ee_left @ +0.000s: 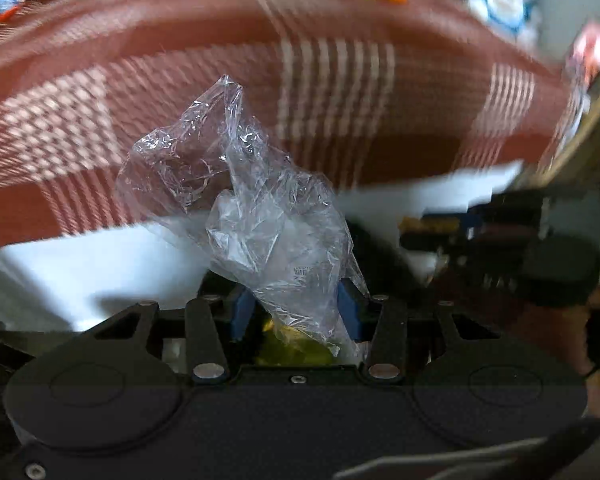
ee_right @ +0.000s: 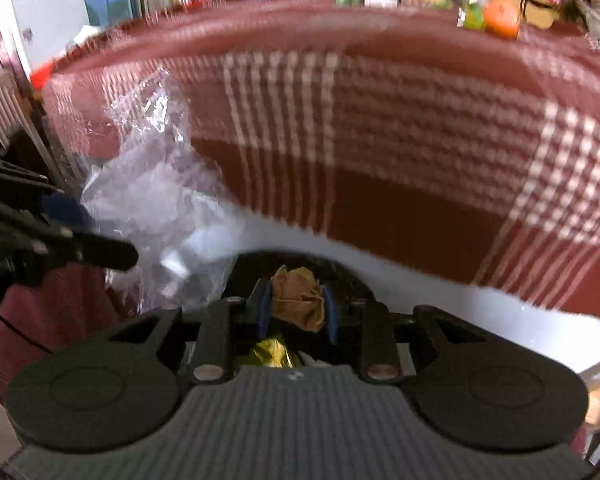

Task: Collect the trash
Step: 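Lift the plastic bag and brown paper and carry both over the bin, then open the left tool over the bin while the right tool releases the brown paper, then move both open tools back over the table items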

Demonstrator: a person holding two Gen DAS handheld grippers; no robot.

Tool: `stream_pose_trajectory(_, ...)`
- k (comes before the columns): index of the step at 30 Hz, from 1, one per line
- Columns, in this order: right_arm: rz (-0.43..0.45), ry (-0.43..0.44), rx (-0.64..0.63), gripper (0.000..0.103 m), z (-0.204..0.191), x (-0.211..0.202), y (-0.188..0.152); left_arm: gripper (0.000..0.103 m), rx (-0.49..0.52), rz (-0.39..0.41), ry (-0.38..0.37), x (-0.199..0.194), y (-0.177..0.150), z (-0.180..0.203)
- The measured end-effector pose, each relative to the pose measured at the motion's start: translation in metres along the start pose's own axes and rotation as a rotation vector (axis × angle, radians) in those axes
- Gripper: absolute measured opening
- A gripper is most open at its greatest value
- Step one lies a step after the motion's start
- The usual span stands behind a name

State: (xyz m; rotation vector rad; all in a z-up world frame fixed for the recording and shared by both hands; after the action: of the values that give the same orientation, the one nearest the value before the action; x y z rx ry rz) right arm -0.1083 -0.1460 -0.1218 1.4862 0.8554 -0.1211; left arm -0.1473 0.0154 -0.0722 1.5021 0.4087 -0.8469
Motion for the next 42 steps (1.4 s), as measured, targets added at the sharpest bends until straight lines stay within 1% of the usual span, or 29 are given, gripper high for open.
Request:
stream_pose_trajectory(3,-0.039,-0.003,0.036,0.033,0.006,0.012,-0.011,0.043,0.027,-0.074,0.002,0.025,-0.015,0.002)
stream_pose_trajectory(6,-0.061,-0.011,0.065,0.033,0.013,0.022,-0.019,0.043,0.032,-0.115,-0.001,0.042,-0.025,0.003)
stream_pose_trajectory(15,-0.091,-0.016,0.084,0.033,0.018,0.038,-0.022,0.043,0.013,-0.159,0.018,0.065,-0.038,-0.002)
stream_pose_trajectory(21,-0.101,-0.011,0.078,0.033,0.013,0.044,-0.024,0.043,0.016,-0.175,0.024,0.076,-0.039,-0.003)
stream_pose_trajectory(25,-0.105,-0.007,0.076,0.035,0.011,0.047,-0.025,0.046,0.013,-0.187,0.022,0.081,-0.036,0.001)
stream_pose_trajectory(26,-0.105,-0.006,0.077,0.04,0.011,0.047,-0.024,0.051,0.014,-0.188,0.024,0.082,-0.035,0.001)
stream_pose_trajectory(27,-0.102,-0.005,0.078,0.048,0.011,0.048,-0.024,0.056,0.016,-0.192,0.028,0.082,-0.035,0.0)
stream_pose_trajectory(29,-0.097,-0.005,0.082,0.057,0.011,0.048,-0.022,0.081,0.025,-0.184,0.047,0.083,-0.034,0.001)
stream_pose_trajectory(30,-0.095,-0.004,0.088,0.062,0.011,0.048,-0.021,0.084,0.036,-0.177,0.055,0.082,-0.034,0.002)
stream_pose_trajectory(31,-0.092,-0.004,0.091,0.063,0.012,0.047,-0.02,0.084,0.046,-0.17,0.062,0.082,-0.033,0.003)
stream_pose_trajectory(34,-0.087,-0.001,0.092,0.065,0.013,0.045,-0.017,0.088,0.057,-0.158,0.075,0.078,-0.029,0.002)
stream_pose_trajectory(37,-0.074,0.003,0.101,0.066,0.016,0.04,-0.012,0.088,0.05,-0.15,0.073,0.072,-0.022,0.001)
stream_pose_trajectory(38,-0.063,0.006,0.104,0.066,0.016,0.037,-0.009,0.088,0.052,-0.144,0.067,0.067,-0.018,0.001)
stream_pose_trajectory(40,-0.043,0.016,0.098,0.067,0.016,0.028,-0.002,0.088,0.066,-0.115,0.031,0.051,-0.009,0.0)
stream_pose_trajectory(42,-0.009,0.032,0.072,0.071,0.014,0.014,0.011,0.092,0.079,-0.054,-0.018,0.031,0.005,-0.001)
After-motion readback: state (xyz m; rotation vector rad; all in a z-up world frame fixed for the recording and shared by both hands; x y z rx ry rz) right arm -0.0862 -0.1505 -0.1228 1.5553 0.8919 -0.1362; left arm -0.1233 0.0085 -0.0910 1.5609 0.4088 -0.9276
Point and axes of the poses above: each gripper's, at about its wrist camera, not at the fingertips, and x roughly the way its jaws point, z to its right, y to its top, the point moved 2 cm from there along x, roughly the way its jaws point, and after that the axes turned 12 degrees about z, right-handed, at the moved point
